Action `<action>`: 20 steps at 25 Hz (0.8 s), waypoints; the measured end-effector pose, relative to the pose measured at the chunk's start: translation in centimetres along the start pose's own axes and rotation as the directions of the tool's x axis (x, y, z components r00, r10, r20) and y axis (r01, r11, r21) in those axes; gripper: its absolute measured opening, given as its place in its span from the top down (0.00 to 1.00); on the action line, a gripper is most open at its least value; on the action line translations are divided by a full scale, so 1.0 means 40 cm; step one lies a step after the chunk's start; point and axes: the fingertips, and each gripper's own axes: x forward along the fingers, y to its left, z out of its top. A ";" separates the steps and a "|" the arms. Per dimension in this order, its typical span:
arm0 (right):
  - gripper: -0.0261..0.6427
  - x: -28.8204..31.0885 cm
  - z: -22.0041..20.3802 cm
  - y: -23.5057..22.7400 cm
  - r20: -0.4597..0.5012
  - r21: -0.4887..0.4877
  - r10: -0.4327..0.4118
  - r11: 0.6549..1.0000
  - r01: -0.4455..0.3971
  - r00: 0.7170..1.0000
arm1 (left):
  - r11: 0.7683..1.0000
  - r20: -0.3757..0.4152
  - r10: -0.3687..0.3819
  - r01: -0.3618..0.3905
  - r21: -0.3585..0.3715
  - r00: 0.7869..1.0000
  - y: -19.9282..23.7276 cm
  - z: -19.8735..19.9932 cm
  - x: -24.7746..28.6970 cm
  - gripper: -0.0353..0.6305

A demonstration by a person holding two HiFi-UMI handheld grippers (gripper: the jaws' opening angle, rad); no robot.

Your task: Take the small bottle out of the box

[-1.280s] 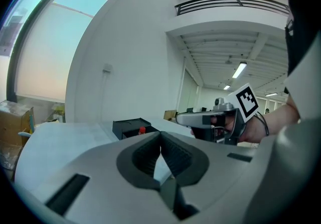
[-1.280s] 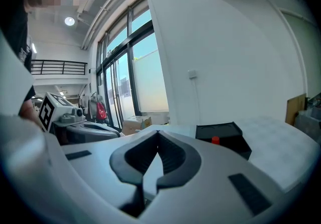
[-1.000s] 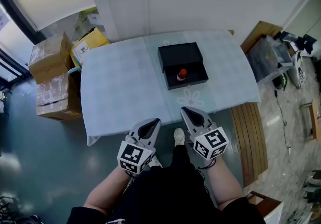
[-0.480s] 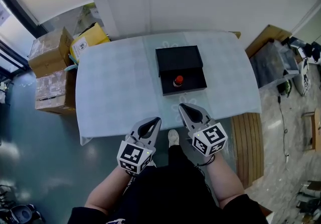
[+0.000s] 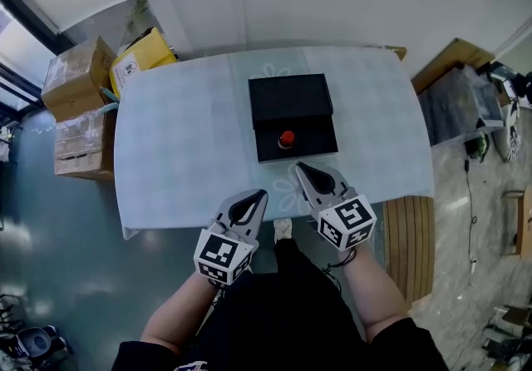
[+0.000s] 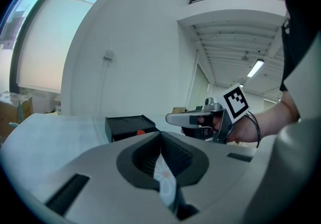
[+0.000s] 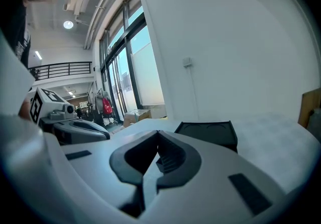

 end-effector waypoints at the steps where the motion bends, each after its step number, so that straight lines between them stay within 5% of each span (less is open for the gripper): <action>1: 0.93 0.005 -0.004 -0.013 -0.005 0.001 0.004 1.000 -0.004 1.000 | 1.000 -0.002 0.004 -0.004 -0.004 1.000 0.001 -0.001 0.012 0.91; 14: 0.92 0.113 -0.068 -0.142 -0.070 -0.011 0.040 0.999 -0.041 0.997 | 0.997 -0.058 0.054 -0.057 -0.043 0.997 0.033 -0.043 0.100 0.90; 20: 0.82 0.152 -0.103 -0.166 -0.104 -0.026 0.066 0.997 -0.069 0.992 | 0.995 -0.083 0.072 -0.077 -0.062 0.994 0.038 -0.068 0.114 0.90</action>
